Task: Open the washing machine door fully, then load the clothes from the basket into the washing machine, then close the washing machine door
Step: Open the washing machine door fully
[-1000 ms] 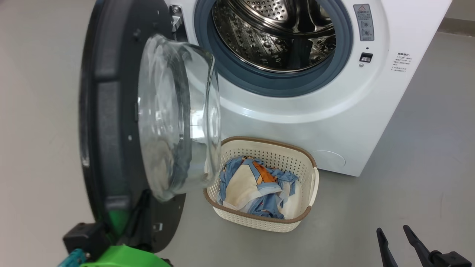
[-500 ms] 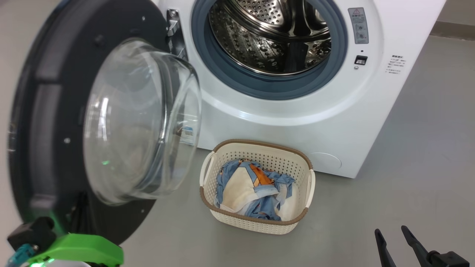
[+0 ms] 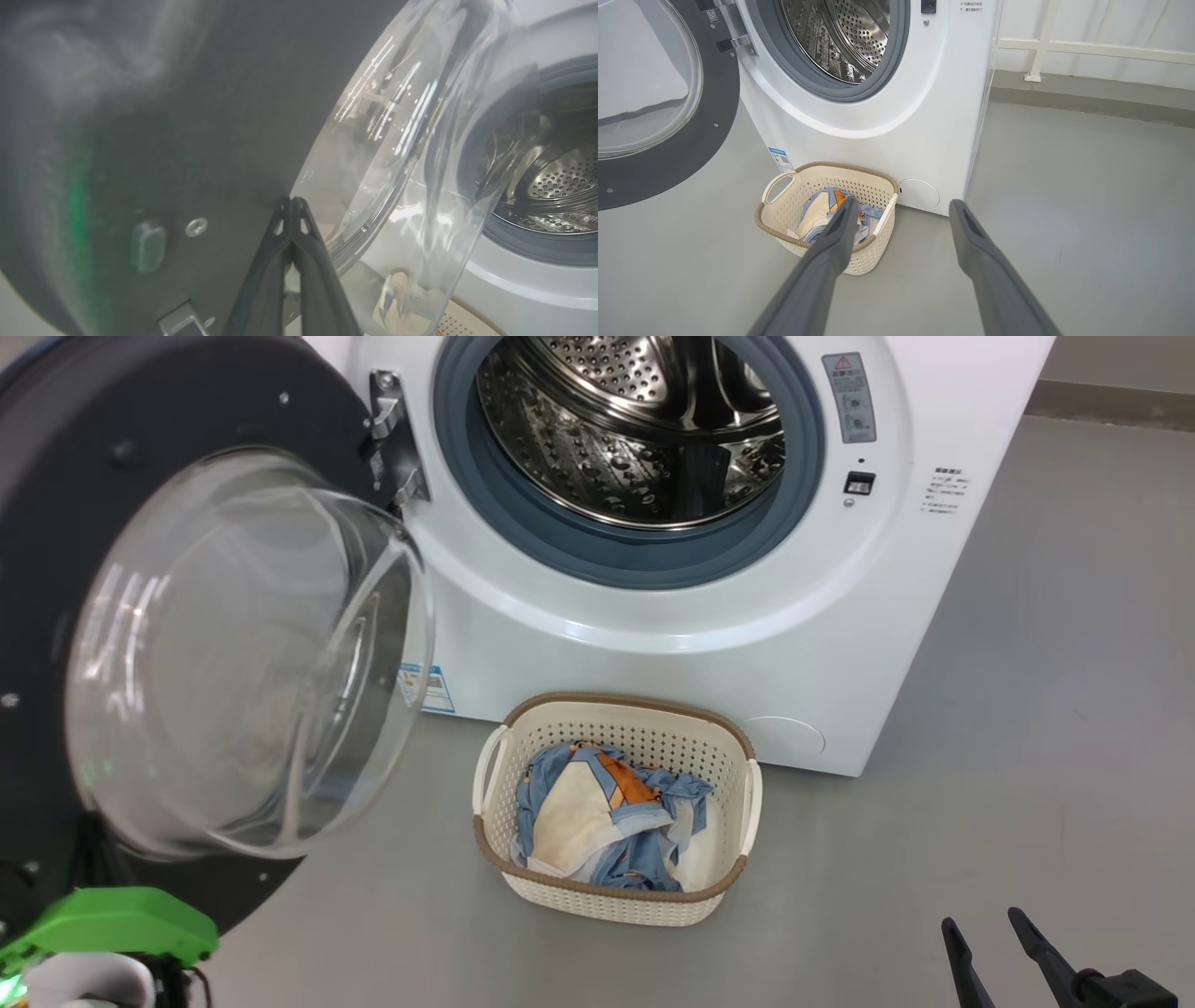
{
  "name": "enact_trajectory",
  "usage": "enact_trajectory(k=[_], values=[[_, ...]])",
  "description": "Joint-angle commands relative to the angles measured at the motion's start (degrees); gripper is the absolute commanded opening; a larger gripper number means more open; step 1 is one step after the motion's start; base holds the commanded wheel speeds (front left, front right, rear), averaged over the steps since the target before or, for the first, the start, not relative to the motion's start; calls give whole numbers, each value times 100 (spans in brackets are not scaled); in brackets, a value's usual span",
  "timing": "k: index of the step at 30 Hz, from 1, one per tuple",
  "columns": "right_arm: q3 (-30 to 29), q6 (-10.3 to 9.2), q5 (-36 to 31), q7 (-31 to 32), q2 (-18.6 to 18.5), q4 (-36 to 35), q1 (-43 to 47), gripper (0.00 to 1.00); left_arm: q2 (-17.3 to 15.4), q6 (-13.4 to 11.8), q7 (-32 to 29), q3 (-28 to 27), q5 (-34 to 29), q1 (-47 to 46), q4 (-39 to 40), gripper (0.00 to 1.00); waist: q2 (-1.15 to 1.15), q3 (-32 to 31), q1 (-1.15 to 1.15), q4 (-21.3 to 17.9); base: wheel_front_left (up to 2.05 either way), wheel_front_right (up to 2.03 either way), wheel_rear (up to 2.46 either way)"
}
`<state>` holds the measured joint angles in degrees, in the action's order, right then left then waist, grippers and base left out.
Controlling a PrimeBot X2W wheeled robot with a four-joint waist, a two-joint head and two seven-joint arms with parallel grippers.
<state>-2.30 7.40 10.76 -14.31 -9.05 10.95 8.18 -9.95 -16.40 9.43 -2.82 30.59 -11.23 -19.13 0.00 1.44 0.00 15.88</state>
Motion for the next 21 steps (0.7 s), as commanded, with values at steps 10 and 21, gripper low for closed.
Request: enact_trajectory(k=[10, 21], values=[[202, 9, 67, -69, -97, -93, -79, 100, -463, -52, 368, -528, 76, -764, -830, 0, 0, -27, 0, -120, 0, 0, 0], [236, 9, 112, -69, -166, -25, -64, 100, -691, 100, 545, -880, 24, -1155, -1811, 0, 0, -146, 0, -251, 0, 0, 0]])
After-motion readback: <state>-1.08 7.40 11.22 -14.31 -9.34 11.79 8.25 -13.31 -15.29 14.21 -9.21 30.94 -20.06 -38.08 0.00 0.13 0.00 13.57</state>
